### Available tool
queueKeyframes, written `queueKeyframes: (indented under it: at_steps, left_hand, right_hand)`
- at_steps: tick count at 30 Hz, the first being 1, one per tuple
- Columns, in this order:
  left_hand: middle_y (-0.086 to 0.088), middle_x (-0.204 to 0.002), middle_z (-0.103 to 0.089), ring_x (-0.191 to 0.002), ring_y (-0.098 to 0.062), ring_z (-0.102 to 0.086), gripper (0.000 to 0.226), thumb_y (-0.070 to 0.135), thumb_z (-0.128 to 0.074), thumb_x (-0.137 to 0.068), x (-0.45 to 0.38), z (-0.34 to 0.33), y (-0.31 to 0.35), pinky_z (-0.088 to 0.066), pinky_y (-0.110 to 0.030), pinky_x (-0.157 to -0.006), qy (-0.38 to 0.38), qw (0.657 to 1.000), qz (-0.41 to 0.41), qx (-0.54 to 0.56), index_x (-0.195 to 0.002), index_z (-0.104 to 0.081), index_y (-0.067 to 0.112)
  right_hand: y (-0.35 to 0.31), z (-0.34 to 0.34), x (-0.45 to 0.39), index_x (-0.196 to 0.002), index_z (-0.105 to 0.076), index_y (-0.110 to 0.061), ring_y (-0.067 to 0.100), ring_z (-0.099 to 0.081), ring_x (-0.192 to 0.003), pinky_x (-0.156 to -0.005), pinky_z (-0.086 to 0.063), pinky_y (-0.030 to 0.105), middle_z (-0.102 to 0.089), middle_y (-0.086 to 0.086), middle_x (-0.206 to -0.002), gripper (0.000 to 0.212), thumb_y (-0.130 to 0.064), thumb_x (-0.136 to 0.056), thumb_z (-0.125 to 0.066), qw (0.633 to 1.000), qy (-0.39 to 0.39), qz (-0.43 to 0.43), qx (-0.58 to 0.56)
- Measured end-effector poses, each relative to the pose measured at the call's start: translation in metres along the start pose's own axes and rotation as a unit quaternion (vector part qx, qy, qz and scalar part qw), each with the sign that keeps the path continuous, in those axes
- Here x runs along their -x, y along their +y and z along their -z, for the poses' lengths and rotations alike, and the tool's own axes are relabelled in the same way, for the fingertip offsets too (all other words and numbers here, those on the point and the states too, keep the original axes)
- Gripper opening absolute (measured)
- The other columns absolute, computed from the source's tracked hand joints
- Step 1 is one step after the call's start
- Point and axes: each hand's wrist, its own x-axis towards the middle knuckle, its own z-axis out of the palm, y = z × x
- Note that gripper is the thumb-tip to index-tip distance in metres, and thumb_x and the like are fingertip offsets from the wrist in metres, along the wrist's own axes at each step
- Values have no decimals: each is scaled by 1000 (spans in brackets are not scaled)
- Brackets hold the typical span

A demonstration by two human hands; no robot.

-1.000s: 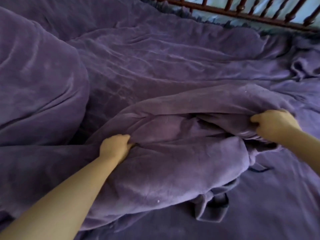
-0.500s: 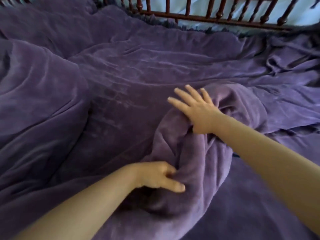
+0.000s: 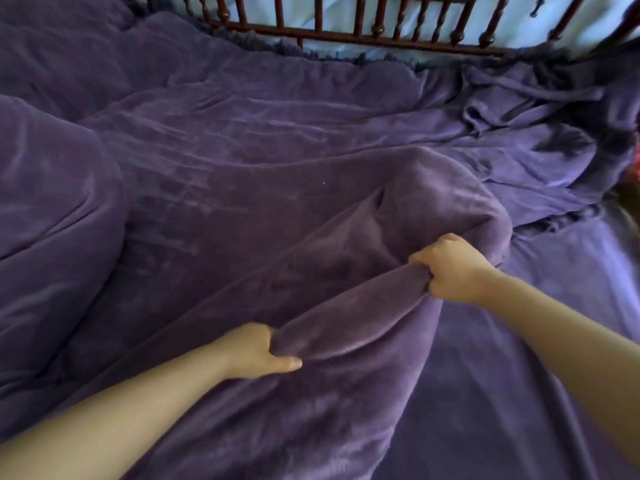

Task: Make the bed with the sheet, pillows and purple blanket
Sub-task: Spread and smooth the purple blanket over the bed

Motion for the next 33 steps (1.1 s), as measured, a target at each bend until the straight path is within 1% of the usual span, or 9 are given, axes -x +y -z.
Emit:
queueKeyframes:
  at_steps: [3,8,13,17,20,25,29,31,33]
  left_hand:
    - [4,-116,-70,-114,-13,-62,39,50,-55,-86,13,-18,32,-46,-22,-93,42,996,-31,69,-116,-66,27]
    - [8,-81,-72,-87,-7,-65,8,30,-65,-85,53,-5,101,-47,-15,-75,126,958,-91,243,-84,-73,28]
    - [7,-61,-72,-55,-5,-68,16,11,-63,-85,123,-17,220,-54,-13,-59,51,875,-204,437,-75,-73,16]
    - [1,-49,-69,-42,-9,-65,40,5,-54,-88,173,-38,314,-53,-13,-48,15,817,-244,522,-53,-73,10]
    - [1,-50,-70,-42,-10,-66,45,7,-50,-89,207,-53,378,-54,-15,-49,-47,807,-267,524,-51,-75,12]
    - [-2,-51,-70,-42,-12,-66,25,24,-58,-61,227,-70,416,-55,-17,-49,-160,825,-210,500,-51,-75,10]
    - [-3,-58,-73,-45,-13,-67,37,17,-55,-89,174,-83,407,-56,-22,-58,-5,854,-135,503,-60,-75,9]
    - [-8,-82,-73,-66,-19,-68,16,20,-62,-88,141,-98,401,-50,-28,-76,150,890,-101,419,-83,-73,10]
    - [-12,-102,-68,-94,-27,-65,27,26,-64,-87,107,-116,390,-46,-31,-84,238,907,-54,342,-104,-68,6]
  right_hand:
    - [21,4,42,-53,-63,-11,27,-65,-48,-55,-34,24,-67,9,-48,19,-14,-42,-48,999,7,-18,-37]
    - [57,32,111,-93,-74,-8,14,-57,-79,-68,-39,25,-74,18,-87,48,-13,-58,-42,982,29,-127,-140]
    - [118,91,212,-71,-68,6,16,-49,-74,-66,-36,28,-57,15,-67,47,-9,-45,-32,954,120,-197,-191]
    - [161,141,300,-86,-67,17,11,-52,-69,-65,-36,25,-65,34,-72,62,-6,-42,-30,949,161,-201,-181]
    - [190,182,364,-89,-69,15,17,-57,-88,-73,-44,34,-68,37,-84,48,1,-55,-38,945,179,-213,-169]
    - [234,204,404,-78,-67,5,-3,-56,-57,-48,-39,5,-60,14,-68,41,28,-63,-36,949,144,-225,-169]
    - [255,122,388,-110,-62,2,36,-58,-103,-84,-48,40,-62,28,-104,43,-11,-70,-51,936,236,-243,-94]
    - [253,53,386,-122,-50,-1,43,-46,-116,-90,-43,48,-50,27,-123,46,-21,-81,-60,896,216,-370,-118]
    - [245,-20,396,-117,-50,8,45,-49,-115,-90,-44,48,-52,31,-122,45,-28,-90,-51,852,167,-470,-162]
